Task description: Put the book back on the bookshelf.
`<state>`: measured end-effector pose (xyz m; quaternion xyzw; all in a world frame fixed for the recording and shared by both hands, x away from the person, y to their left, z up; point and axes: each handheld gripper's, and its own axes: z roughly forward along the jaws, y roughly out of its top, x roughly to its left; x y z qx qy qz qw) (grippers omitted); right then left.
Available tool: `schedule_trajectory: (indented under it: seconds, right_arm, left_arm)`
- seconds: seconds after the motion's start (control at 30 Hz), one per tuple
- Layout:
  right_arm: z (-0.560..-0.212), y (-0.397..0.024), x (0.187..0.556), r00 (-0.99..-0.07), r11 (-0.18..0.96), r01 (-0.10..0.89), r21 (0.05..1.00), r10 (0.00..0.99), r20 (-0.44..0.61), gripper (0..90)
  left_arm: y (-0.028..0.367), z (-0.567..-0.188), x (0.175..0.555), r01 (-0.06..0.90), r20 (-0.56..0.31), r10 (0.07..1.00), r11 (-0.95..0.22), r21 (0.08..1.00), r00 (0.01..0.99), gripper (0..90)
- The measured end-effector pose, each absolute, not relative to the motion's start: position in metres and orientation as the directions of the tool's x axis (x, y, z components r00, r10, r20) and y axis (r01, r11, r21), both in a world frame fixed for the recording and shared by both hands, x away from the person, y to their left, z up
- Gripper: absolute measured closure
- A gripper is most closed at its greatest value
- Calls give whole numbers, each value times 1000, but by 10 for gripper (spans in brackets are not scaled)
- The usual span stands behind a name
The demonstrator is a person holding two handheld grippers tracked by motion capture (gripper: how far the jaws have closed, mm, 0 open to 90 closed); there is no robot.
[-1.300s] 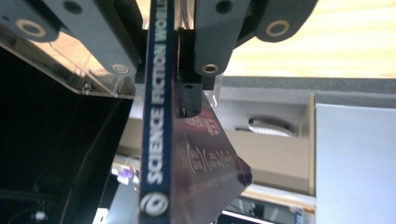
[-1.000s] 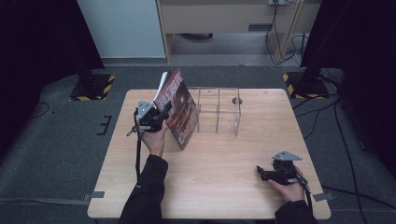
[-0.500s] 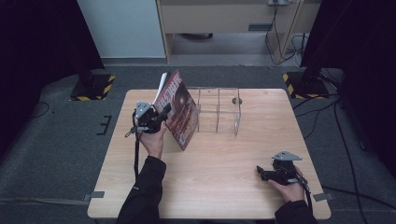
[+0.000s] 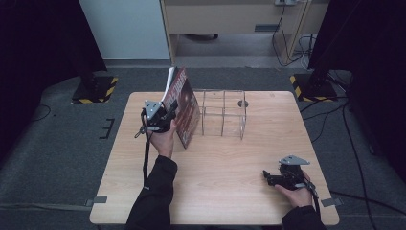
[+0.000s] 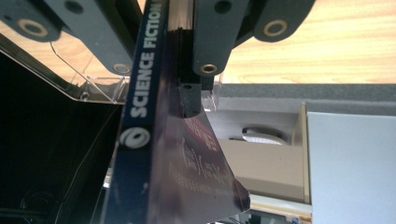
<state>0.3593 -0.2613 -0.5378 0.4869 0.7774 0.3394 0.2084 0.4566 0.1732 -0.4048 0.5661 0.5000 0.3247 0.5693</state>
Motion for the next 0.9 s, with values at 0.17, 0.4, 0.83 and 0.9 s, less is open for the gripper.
schedule_trajectory:
  seconds: [0.17, 0.4, 0.83, 0.9]
  right_arm:
    - [-538, -261, 359, -440, 298, 614, 731, 898, 5, 150]
    - [-538, -261, 359, -441, 298, 614, 731, 897, 4, 151]
    - [-538, -261, 359, -437, 294, 618, 729, 899, 8, 154]
    - [-538, -261, 359, -438, 294, 618, 729, 899, 9, 154]
  left_arm:
    - [172, -402, 459, 173, -184, 947, 141, 975, 264, 837]
    - [170, -411, 461, 177, -170, 954, 128, 976, 247, 837]
    - [172, -417, 461, 193, -199, 946, 152, 969, 254, 742]
    - [173, -418, 461, 198, -199, 945, 150, 969, 258, 731]
